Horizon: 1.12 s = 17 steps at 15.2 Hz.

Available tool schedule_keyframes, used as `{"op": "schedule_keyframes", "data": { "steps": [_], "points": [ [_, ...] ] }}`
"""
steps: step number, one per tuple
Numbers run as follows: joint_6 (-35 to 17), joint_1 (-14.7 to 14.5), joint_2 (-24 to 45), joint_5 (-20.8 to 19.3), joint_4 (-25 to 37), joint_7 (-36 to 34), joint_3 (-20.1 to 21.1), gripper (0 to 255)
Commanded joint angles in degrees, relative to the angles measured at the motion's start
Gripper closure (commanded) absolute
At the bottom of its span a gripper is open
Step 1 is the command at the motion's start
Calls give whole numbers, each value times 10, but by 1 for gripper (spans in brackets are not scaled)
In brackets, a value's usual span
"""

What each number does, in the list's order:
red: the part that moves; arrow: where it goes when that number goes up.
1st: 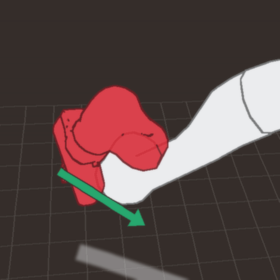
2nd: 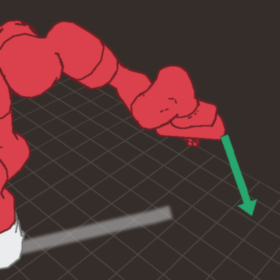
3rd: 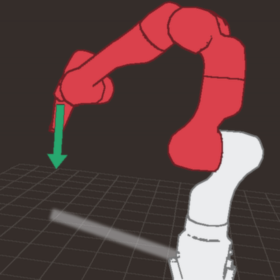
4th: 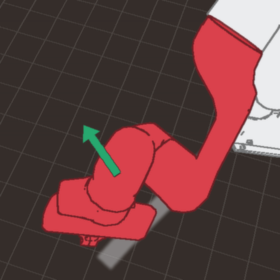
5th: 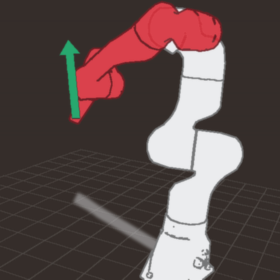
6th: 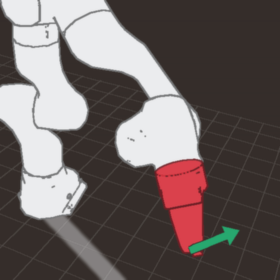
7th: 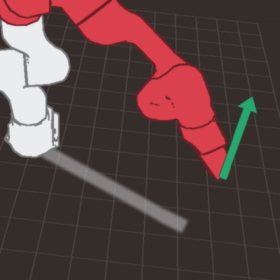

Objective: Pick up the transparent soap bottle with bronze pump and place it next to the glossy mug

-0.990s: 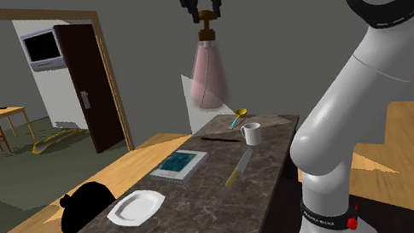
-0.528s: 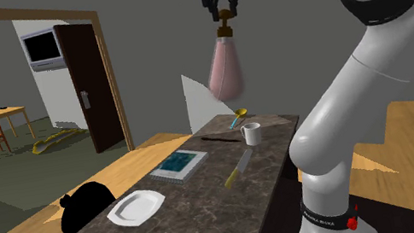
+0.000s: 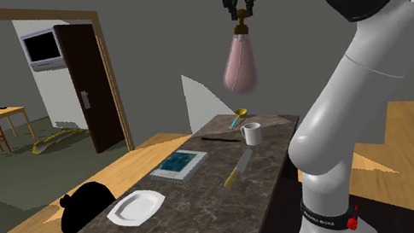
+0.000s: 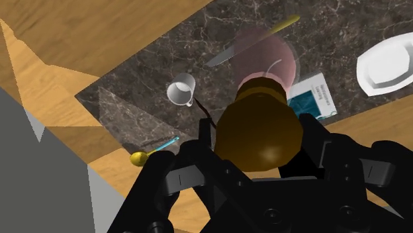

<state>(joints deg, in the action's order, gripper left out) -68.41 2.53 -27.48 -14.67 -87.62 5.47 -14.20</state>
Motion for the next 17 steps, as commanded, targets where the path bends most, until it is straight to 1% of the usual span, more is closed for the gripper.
{"op": "schedule_keyframes", "data": {
  "steps": [1,4,7,9,11,13,14,15,17],
  "points": [
    [-3,3,19,-4,23,33,-28,255],
    [-14,7,51,-4,54,81,-72,255],
    [-23,12,91,5,94,133,-121,255],
    [-28,16,124,19,126,171,-157,255],
    [-31,24,164,41,164,211,-196,255],
    [-30,36,212,75,209,256,-240,255],
    [-28,47,240,98,235,280,-263,255],
    [-23,63,272,126,264,306,-285,255],
    [-7,109,339,191,329,354,-321,255]
  ]
}}
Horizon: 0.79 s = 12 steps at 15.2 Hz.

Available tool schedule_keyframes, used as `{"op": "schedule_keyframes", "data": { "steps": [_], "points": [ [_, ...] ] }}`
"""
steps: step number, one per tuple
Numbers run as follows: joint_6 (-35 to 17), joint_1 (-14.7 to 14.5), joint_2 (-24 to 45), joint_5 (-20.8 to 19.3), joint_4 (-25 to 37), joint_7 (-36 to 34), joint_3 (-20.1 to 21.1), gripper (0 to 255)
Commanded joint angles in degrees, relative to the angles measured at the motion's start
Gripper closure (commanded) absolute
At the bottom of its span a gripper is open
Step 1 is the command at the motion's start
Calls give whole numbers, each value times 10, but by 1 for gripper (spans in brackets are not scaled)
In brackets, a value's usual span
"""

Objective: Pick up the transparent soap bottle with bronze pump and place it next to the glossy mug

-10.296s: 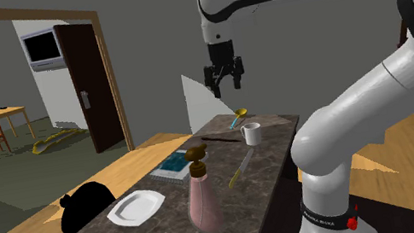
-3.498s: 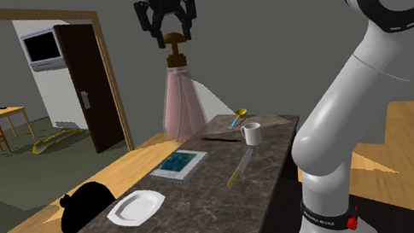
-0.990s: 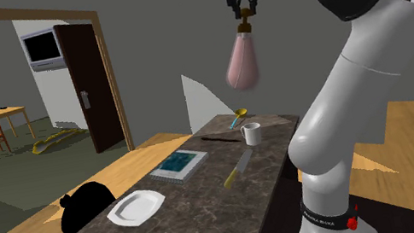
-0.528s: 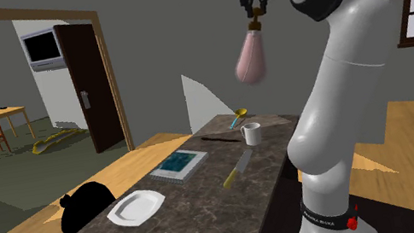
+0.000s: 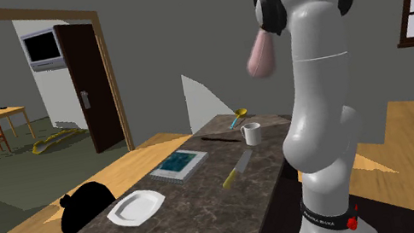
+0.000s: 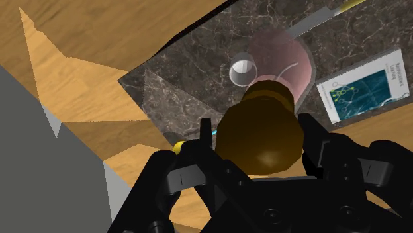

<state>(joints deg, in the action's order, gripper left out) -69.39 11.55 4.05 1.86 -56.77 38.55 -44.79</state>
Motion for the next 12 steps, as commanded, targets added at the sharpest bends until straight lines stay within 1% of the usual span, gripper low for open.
{"op": "schedule_keyframes", "data": {
  "steps": [1,3,5,8,12],
  "points": [
    [-13,9,6,9,-7,14,-6,255],
    [-40,-9,-23,-19,-56,0,4,255],
    [-64,-21,-49,-40,-99,-13,14,255],
    [-96,-32,-81,-66,-155,-30,27,255],
    [-134,-38,-115,-90,-219,-49,42,255]
  ]
}}
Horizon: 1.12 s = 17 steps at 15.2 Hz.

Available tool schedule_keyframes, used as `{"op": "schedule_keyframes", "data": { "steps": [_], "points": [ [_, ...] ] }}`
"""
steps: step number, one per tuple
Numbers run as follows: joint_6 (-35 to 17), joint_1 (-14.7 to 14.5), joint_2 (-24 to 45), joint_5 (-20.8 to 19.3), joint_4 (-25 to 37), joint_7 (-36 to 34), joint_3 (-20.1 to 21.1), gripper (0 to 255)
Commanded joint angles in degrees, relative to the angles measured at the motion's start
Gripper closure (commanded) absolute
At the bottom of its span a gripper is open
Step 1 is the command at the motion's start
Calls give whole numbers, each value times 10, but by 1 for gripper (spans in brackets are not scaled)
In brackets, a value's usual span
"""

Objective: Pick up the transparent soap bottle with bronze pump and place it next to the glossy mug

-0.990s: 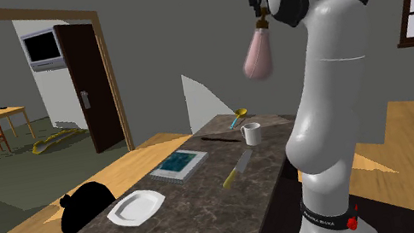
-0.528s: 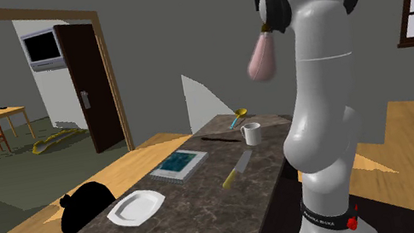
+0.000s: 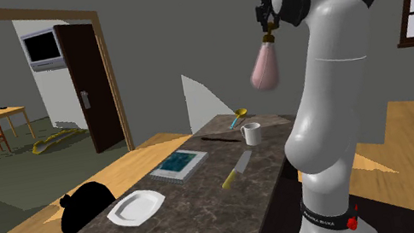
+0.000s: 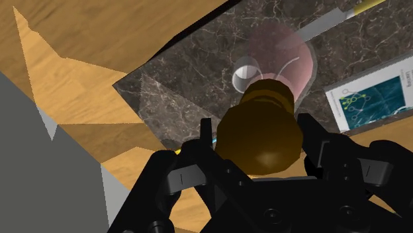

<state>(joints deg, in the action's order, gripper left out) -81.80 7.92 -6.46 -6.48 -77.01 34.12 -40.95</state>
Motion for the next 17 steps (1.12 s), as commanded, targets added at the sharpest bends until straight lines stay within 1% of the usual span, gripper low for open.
{"op": "schedule_keyframes", "data": {
  "steps": [1,8,17],
  "points": [
    [-19,-2,-17,-12,-32,-8,7,255],
    [-78,-2,-58,-38,-126,-31,22,255],
    [-149,4,-93,-59,-227,-50,31,255]
  ]
}}
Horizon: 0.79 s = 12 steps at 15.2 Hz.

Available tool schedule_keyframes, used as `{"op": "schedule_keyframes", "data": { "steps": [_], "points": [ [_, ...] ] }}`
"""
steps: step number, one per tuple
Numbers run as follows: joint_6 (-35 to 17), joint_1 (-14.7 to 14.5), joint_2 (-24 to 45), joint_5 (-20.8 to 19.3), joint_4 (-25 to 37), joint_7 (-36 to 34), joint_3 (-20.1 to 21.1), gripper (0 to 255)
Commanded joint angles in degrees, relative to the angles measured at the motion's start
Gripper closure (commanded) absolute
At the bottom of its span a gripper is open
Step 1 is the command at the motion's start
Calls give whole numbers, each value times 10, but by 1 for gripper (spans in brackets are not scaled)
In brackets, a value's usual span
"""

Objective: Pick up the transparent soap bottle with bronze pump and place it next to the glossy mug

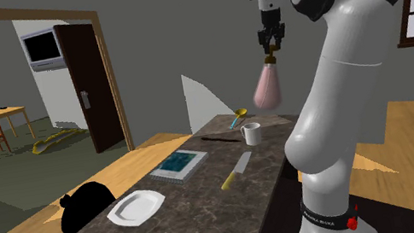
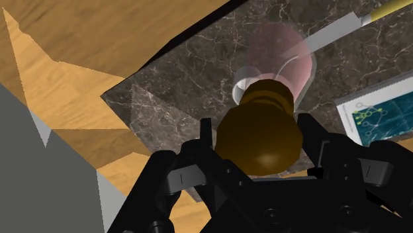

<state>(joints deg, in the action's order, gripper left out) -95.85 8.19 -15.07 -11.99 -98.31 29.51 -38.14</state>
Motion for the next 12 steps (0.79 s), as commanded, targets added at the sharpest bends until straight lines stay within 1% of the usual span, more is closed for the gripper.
{"op": "schedule_keyframes", "data": {
  "steps": [1,12],
  "points": [
    [-16,1,-10,-6,-24,-6,3,255],
    [-99,9,-30,-22,-126,-21,2,255]
  ]
}}
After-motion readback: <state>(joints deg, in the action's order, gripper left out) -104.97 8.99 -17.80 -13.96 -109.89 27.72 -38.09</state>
